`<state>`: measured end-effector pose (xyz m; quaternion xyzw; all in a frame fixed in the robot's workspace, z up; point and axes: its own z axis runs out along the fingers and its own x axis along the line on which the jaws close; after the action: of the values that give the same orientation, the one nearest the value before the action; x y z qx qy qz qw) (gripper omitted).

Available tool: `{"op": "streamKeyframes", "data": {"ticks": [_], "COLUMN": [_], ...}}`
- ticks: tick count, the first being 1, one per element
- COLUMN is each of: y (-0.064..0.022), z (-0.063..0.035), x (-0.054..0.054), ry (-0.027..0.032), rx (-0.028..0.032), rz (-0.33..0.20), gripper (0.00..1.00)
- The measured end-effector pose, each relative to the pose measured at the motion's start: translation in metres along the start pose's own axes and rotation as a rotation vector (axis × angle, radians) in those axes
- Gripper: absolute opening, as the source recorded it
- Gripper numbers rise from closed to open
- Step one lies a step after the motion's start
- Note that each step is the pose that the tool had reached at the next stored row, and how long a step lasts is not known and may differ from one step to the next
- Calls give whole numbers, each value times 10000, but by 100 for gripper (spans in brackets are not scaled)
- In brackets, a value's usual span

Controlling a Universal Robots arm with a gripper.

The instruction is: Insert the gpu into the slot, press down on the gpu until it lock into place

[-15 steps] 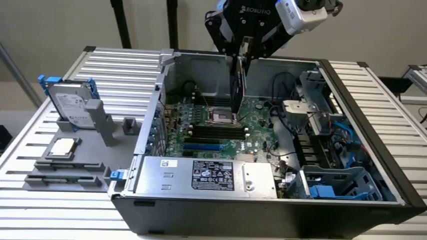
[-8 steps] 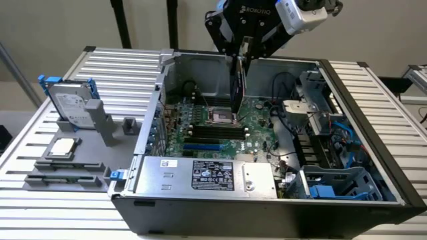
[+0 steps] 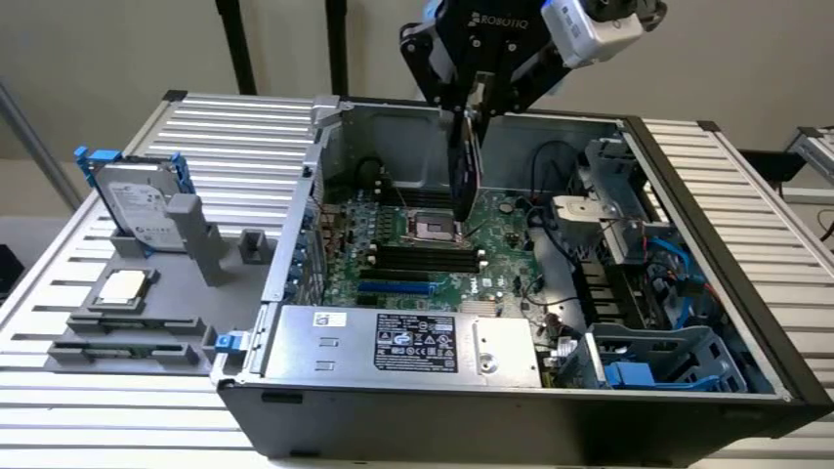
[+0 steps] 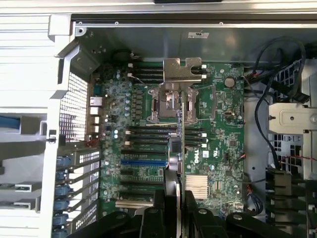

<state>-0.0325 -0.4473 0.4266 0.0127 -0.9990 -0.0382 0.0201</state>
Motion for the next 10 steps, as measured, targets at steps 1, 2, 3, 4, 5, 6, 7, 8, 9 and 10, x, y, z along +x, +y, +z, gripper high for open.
{"op": "streamKeyframes", "data": {"ticks": [1, 2, 3, 4, 5, 6, 7, 8, 9, 10], "y": [0, 0, 0, 0, 0, 0, -1, -1, -1, -1], "z": [1, 2, 4, 5, 6, 8, 10, 13, 17, 21], "x": [0, 0, 0, 0, 0, -1, -1, -1, -1, -1], "ry": [14, 29, 42, 57, 71, 86, 99, 113, 127, 141], "rx": [7, 15, 21, 29, 36, 44, 51, 59, 65, 73], "rz": [-185, -374, -544, -728, -907, -1103, -1281, -1461, -1640, -1825], "gripper": [26, 26, 26, 26, 26, 26, 26, 26, 26, 26]}}
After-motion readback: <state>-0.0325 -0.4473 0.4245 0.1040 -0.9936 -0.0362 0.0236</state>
